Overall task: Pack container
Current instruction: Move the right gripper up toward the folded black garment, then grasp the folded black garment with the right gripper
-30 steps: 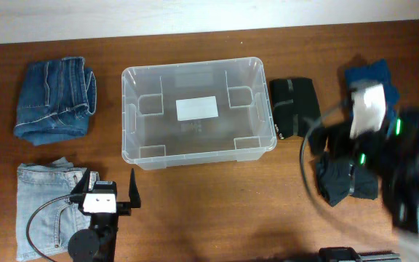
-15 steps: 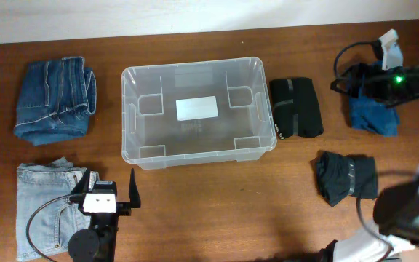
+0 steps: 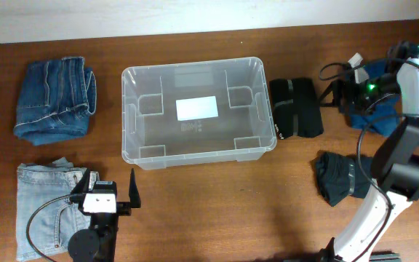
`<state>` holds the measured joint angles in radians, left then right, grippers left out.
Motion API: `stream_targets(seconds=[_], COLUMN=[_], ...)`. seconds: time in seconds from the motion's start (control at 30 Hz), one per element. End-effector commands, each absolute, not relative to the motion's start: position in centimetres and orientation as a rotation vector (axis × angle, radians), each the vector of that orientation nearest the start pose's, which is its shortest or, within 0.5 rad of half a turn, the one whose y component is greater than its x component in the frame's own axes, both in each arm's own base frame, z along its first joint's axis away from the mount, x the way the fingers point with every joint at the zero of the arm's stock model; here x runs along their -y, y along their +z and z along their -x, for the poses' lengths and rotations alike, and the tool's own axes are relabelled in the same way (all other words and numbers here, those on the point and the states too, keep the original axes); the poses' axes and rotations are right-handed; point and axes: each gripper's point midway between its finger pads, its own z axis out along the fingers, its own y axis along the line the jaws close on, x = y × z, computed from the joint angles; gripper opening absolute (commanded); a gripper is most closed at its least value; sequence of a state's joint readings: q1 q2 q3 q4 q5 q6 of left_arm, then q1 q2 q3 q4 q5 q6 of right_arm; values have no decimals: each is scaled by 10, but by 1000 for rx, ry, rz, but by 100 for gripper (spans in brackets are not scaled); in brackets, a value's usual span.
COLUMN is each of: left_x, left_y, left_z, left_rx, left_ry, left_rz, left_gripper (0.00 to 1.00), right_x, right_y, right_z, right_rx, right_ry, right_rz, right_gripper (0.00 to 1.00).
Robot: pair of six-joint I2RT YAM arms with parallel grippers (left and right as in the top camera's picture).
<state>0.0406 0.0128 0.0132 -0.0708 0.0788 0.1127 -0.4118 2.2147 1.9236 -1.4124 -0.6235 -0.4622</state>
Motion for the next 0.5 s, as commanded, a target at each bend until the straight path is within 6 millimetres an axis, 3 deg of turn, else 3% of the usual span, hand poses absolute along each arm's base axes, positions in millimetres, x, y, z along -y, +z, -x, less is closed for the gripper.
stream_targets(seconds=[0.0, 0.2, 0.47], left_x=[5, 5, 5], left_y=[159, 158, 159], left_z=[-246, -246, -246], left_rx=[-1636, -1636, -1636], left_ry=[52, 52, 52], left_rz=[-134, -134, -134], left_gripper=[99, 99, 99], right_x=[70, 71, 55], right_y=[80, 61, 42], right_z=[-417, -423, -431], right_rx=[-2835, -2837, -2859], right_ry=[945, 956, 946], right_rz=[84, 85, 156], right_gripper=[98, 98, 98])
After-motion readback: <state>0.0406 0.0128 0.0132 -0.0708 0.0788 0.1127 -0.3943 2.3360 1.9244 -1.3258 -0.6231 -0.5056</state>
